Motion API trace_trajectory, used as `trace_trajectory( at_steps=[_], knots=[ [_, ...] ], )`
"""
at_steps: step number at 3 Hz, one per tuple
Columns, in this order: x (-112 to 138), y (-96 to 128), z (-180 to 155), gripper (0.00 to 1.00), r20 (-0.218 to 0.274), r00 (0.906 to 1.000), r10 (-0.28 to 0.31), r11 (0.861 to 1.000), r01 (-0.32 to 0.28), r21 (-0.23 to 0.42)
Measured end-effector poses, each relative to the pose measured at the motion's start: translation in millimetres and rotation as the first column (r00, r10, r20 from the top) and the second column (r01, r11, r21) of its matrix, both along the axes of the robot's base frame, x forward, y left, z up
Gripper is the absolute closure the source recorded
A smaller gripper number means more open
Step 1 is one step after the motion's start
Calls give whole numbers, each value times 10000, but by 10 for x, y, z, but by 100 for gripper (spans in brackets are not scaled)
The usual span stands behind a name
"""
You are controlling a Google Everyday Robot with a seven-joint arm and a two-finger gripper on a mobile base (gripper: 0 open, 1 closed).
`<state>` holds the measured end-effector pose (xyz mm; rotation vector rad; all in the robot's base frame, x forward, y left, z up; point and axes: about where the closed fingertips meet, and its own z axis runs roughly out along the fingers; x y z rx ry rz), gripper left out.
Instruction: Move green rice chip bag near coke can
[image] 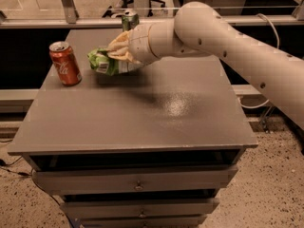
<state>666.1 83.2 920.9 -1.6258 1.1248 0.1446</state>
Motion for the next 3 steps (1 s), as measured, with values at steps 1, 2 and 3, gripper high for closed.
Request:
trace_trajectory(
  at_steps=[1,2,3],
  knots=[
    [-53,183,-26,100,-44,9998,207,9995,-206,236],
    [-92,285,-70,88,-183,9995,276,9988,-269,410],
    [-127,336,-122,57,-372,9988,303,9979,-281,581]
  ],
)
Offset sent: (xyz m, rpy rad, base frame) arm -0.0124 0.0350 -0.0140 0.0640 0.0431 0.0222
